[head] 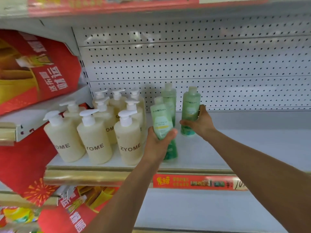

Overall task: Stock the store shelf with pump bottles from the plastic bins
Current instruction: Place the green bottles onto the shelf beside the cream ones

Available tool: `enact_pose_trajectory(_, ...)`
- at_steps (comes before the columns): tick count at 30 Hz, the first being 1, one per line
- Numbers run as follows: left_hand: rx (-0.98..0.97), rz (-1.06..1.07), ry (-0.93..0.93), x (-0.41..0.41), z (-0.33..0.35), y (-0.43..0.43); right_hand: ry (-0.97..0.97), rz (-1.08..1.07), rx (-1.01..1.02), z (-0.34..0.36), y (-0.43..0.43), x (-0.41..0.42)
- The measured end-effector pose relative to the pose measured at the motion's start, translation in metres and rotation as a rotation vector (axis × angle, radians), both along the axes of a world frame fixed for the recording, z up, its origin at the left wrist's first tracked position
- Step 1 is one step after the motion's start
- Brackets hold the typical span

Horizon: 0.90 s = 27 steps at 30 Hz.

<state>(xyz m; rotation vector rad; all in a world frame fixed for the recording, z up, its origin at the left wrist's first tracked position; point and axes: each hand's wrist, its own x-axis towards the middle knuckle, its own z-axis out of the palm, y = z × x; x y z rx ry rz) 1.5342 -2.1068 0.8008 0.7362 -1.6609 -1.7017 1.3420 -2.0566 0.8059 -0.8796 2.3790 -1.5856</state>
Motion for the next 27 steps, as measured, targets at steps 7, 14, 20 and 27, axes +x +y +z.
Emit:
enact_pose_trajectory(7, 0.001, 0.008, 0.002, -0.010, -0.008, -0.011, 0.002, -0.002, 0.026, 0.001, -0.026, -0.015)
enact_pose_trajectory(14, 0.014, 0.017, 0.000, -0.014, -0.012, -0.016, 0.013, 0.022, 0.047, 0.001, -0.038, -0.022)
enact_pose_trajectory(20, 0.010, -0.002, -0.004, -0.015, -0.012, -0.017, -0.042, 0.049, 0.107, 0.009, -0.034, -0.017)
enact_pose_trajectory(27, -0.097, -0.094, -0.017, -0.023, -0.011, -0.006, 0.018, 0.251, -0.061, 0.040, 0.024, 0.043)
